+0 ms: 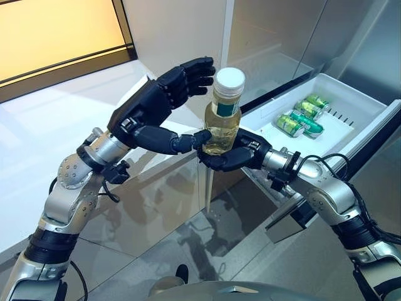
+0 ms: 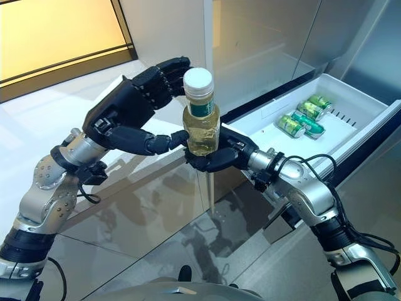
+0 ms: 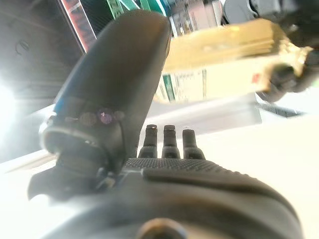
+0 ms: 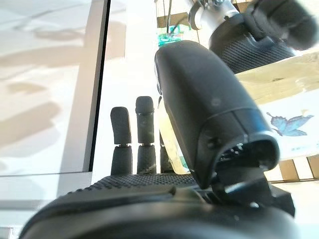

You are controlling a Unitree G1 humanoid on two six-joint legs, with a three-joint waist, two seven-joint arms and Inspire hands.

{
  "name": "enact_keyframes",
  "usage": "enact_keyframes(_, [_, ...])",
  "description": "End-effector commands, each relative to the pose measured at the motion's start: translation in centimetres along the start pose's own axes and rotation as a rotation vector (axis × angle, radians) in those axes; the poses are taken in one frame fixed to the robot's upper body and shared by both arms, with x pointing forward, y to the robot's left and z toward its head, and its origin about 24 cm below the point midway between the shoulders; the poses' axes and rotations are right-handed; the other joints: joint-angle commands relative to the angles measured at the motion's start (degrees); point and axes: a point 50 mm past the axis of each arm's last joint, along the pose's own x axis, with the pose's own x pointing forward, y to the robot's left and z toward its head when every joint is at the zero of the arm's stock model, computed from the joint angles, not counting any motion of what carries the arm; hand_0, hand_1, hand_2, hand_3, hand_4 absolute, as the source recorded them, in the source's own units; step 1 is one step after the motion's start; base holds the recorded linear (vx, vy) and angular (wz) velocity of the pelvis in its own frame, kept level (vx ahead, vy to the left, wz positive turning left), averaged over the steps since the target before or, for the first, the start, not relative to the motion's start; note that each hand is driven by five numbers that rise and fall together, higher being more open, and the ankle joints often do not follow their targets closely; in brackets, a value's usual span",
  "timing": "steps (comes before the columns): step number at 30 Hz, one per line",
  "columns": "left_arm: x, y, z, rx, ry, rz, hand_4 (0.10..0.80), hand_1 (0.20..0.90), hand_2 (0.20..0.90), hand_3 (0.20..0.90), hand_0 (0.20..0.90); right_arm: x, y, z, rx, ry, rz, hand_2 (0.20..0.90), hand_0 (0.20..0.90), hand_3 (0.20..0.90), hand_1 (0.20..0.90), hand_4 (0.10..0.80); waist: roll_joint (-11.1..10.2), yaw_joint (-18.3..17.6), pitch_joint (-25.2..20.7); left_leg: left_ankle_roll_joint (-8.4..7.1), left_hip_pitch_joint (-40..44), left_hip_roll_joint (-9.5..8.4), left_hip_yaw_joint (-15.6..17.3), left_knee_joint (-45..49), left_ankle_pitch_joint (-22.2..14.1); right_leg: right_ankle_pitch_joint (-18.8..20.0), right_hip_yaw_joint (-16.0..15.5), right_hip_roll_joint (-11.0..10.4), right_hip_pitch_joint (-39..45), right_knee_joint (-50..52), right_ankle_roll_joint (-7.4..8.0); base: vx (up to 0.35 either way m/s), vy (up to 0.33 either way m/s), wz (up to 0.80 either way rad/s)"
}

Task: Put drinks into fridge and close the fridge

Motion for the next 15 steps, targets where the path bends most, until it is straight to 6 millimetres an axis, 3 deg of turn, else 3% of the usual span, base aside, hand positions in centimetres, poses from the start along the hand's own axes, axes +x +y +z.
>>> enact_keyframes(1, [-0.9, 2.0, 2.4, 0.101, -0.109, 0.105, 0.800, 0.900, 0.900, 0.900, 0.900, -1.2, 0.9, 10.1, -0.169, -0.528, 0.063, 0.300, 0.300, 0.200, 0.300, 0.100, -1.3, -0.1, -5.9, 3.09, 2.3, -3.33, -0.3, 0.1, -5.5, 3.5, 0.6, -0.4, -3.0, 0.8, 2.31, -0.045, 0.009, 0.03])
enact_keyframes(8, [-2.8, 2.4, 1.2, 0.003, -0.089, 0.179, 0.800, 0.900, 0.900, 0.900, 0.900, -2.6, 0.5, 11.0, -0.199, -0.581, 0.009, 0.300, 0.300, 0.200, 0.300, 0.100, -1.5, 0.2, -5.9, 3.17, 2.1, -3.40, -0.6, 0.1, -5.5, 3.5, 0.5, -0.4, -3.1, 0.8, 2.30, -0.048, 0.009, 0.02])
enact_keyframes(12, [-3.3, 1.5, 0.9, -0.190, -0.183, 0.133, 0.800, 0.900, 0.900, 0.900, 0.900, -3.5, 0.4, 11.2, -0.221, -0.606, -0.021, 0.300, 0.300, 0.200, 0.300, 0.100, -1.6, -0.1, -5.9, 3.07, 2.0, -3.28, -0.4, 0.1, -5.6, 3.6, 0.6, -0.4, -3.2, 0.7, 2.30, -0.016, 0.007, 0.00])
enact_keyframes(15, [-3.2, 0.3, 0.2, -0.474, -0.311, 0.093, 0.800, 0.900, 0.900, 0.900, 0.900, -4.1, 0.5, 11.3, -0.245, -0.629, -0.050, 0.300, 0.300, 0.200, 0.300, 0.100, -1.8, -0.5, -6.1, 3.03, 2.0, -3.27, -0.3, 0.1, -5.8, 3.7, 1.0, -0.3, -3.5, 0.6, 2.27, -0.022, 0.007, 0.00])
